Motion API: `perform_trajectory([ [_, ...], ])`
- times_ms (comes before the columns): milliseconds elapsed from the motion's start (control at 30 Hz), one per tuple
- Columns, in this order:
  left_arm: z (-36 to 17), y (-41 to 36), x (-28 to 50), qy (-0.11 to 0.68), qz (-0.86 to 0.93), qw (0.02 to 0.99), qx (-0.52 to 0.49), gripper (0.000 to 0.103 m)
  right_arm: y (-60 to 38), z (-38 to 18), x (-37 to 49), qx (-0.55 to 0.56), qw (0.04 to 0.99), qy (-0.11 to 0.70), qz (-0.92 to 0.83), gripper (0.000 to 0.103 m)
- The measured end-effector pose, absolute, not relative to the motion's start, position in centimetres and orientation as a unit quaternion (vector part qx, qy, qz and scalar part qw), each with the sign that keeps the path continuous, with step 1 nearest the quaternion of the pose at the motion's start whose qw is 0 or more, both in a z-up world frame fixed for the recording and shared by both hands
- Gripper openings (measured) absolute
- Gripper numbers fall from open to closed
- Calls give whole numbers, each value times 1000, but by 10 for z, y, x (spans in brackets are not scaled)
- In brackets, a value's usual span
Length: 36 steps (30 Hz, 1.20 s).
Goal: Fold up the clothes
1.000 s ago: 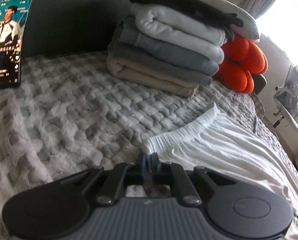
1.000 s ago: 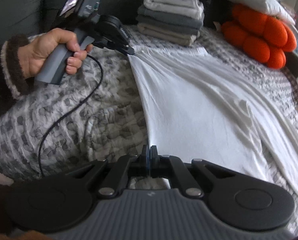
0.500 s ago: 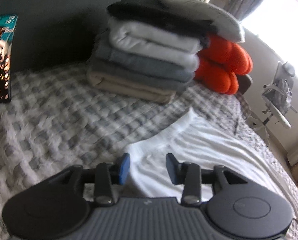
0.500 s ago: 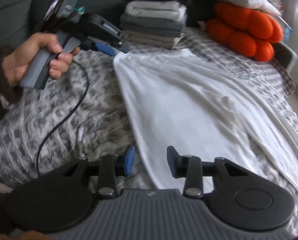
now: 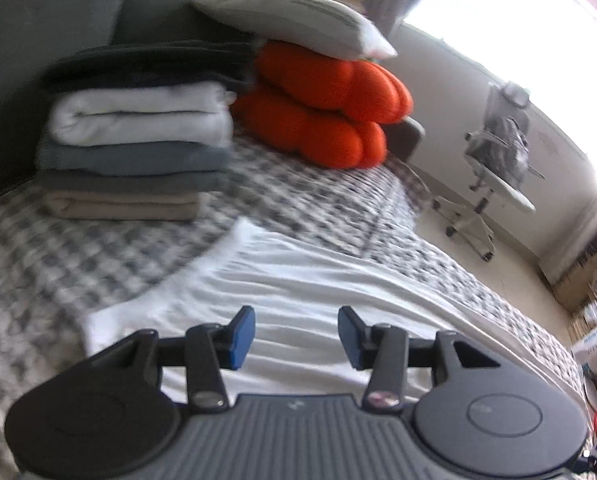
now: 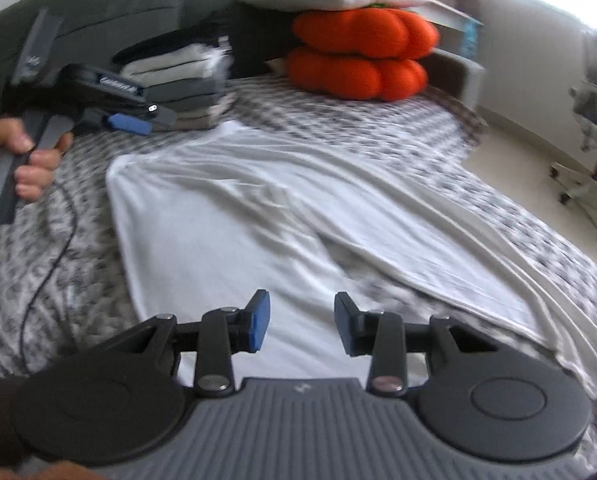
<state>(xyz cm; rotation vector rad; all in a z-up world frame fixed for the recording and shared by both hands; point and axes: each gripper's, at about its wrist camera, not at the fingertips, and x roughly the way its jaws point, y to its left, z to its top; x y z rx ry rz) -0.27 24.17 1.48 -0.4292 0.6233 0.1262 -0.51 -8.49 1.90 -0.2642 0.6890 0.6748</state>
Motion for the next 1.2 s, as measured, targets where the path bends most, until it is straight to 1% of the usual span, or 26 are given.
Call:
perform_trajectory([
  [333, 16, 156, 28, 333, -9, 929, -161, 49, -161, 12, 9, -70, 904, 331, 261, 40],
  [533, 17, 99, 46, 357, -61, 926, -108, 49, -206, 10, 14, -40, 913, 336, 229, 40],
  [867, 19, 27, 94, 387, -151, 908, -56, 49, -295, 10, 24, 3, 928, 333, 165, 40],
  [1133, 6, -30, 130, 397, -211, 893, -11, 47, -353, -4, 33, 57, 935, 324, 130, 40],
  [1167, 3, -35, 134, 397, -213, 893, -8, 47, -359, -7, 34, 65, 936, 323, 127, 39],
  [1200, 1, -40, 138, 398, -216, 892, -5, 47, -364, -9, 36, 72, 936, 320, 124, 34],
])
